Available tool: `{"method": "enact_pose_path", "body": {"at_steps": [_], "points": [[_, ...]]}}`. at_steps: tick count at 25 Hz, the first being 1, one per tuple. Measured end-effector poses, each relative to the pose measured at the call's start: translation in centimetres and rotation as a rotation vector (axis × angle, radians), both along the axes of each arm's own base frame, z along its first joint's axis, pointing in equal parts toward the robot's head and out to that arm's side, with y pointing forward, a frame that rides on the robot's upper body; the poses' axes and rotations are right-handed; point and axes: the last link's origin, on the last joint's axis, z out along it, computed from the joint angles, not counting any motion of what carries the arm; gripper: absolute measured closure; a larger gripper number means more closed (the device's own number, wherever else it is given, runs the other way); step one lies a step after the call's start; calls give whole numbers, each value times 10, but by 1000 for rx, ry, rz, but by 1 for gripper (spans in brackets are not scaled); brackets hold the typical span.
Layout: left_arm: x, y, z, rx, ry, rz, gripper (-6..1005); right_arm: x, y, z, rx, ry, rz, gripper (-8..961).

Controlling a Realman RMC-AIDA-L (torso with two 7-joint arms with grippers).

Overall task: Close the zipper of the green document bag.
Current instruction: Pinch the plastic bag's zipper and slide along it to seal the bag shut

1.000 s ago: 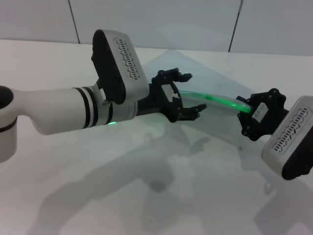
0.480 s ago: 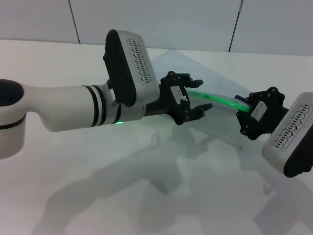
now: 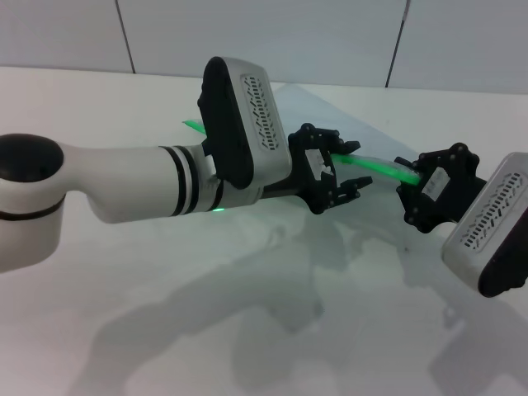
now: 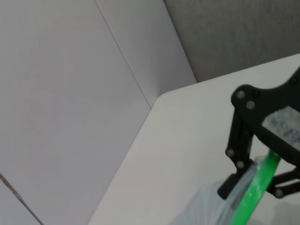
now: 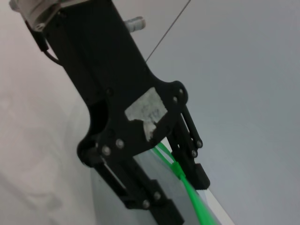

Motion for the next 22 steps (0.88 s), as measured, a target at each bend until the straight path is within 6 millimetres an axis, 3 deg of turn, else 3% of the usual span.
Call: {"method": "enact_pose_path", "body": {"at_steps": [10, 22], "points": [[-1, 3, -11, 71, 87, -19, 573, -1, 0, 0, -1, 0, 3, 886], [-2, -1, -13, 67, 85, -21, 576, 0, 1, -1, -2, -2, 0, 880]]}}
